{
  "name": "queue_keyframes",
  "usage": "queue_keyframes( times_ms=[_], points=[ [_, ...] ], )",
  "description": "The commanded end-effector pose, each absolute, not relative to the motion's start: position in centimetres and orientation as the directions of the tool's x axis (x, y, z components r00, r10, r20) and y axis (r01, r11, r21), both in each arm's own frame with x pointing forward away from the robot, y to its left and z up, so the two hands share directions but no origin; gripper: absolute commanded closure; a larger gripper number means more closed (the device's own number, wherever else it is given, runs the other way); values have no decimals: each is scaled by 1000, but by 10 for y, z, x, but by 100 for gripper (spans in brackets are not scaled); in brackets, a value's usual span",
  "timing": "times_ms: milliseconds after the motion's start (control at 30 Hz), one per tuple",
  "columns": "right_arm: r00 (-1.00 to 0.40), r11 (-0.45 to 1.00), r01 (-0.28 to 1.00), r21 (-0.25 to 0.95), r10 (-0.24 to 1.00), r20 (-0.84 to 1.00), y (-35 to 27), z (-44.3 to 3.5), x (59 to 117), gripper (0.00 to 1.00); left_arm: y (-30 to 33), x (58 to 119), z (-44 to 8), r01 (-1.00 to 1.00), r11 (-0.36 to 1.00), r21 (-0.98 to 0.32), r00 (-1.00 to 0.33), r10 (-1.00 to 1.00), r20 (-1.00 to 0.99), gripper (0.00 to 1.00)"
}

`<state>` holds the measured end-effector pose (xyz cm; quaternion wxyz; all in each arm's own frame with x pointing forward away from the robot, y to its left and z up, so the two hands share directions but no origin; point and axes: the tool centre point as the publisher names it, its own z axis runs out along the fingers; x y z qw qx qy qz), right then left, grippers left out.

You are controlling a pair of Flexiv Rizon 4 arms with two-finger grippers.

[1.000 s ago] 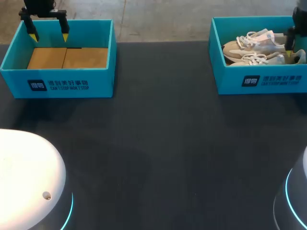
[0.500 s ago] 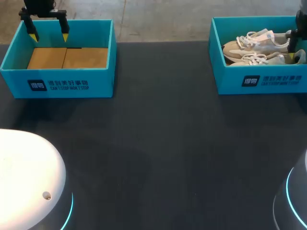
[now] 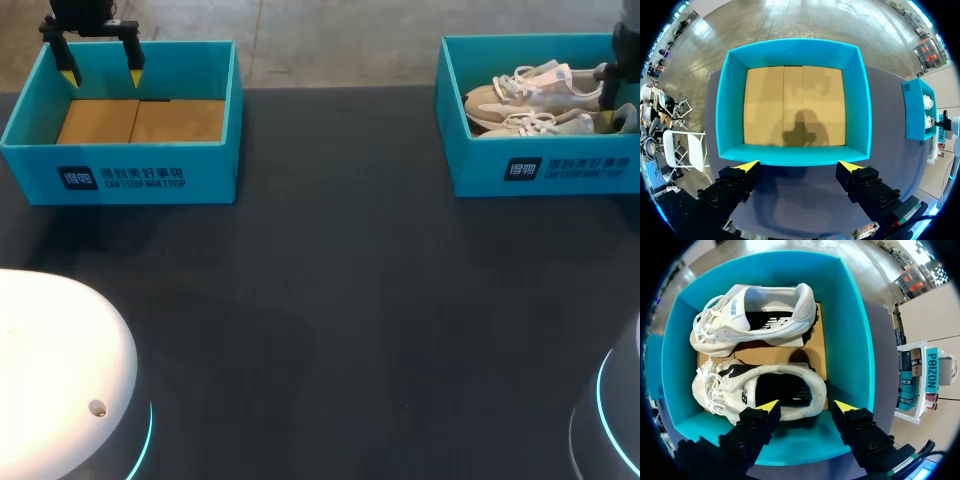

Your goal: Take the shoe out of the shoebox, open the shoe tongue, remove and reinsert the insole, then place the shoe into the shoebox

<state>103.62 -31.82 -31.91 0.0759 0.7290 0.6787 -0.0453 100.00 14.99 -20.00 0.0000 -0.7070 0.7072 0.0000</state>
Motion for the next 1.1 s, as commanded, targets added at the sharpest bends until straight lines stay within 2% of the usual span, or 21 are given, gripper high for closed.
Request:
queue_keyframes(
  times_ms=[33, 133, 267, 433, 733, 833, 1100],
  points=[
    [60, -54, 998, 43, 985, -159, -321, -325, 1043, 36, 150, 1000, -200, -1000, 0, 0, 0, -1000, 0, 0],
    [42, -38, 999, 31, 985, -165, -323, -330, 1045, 33, 150, 1000, -200, -1000, 0, 0, 0, -1000, 0, 0],
    [35, -31, 999, 23, 986, -165, -326, -335, 1048, 36, 150, 1000, -200, -1000, 0, 0, 0, -1000, 0, 0],
    [32, -30, 999, 14, 986, -162, -329, -340, 1049, 34, 150, 1000, -200, -1000, 0, 0, 0, -1000, 0, 0],
    [28, -28, 1000, 3, 989, -148, -334, -350, 1048, 37, 150, 1000, -200, -1000, 0, 0, 0, -1000, 0, 0],
    [28, -28, 1000, -2, 989, -147, -336, -353, 1048, 33, 150, 1000, -200, -1000, 0, 0, 0, -1000, 0, 0],
    [31, -33, 999, -15, 990, -135, -339, -359, 1047, 36, 150, 1000, -200, -1000, 0, 0, 0, -1000, 0, 0]
  ],
)
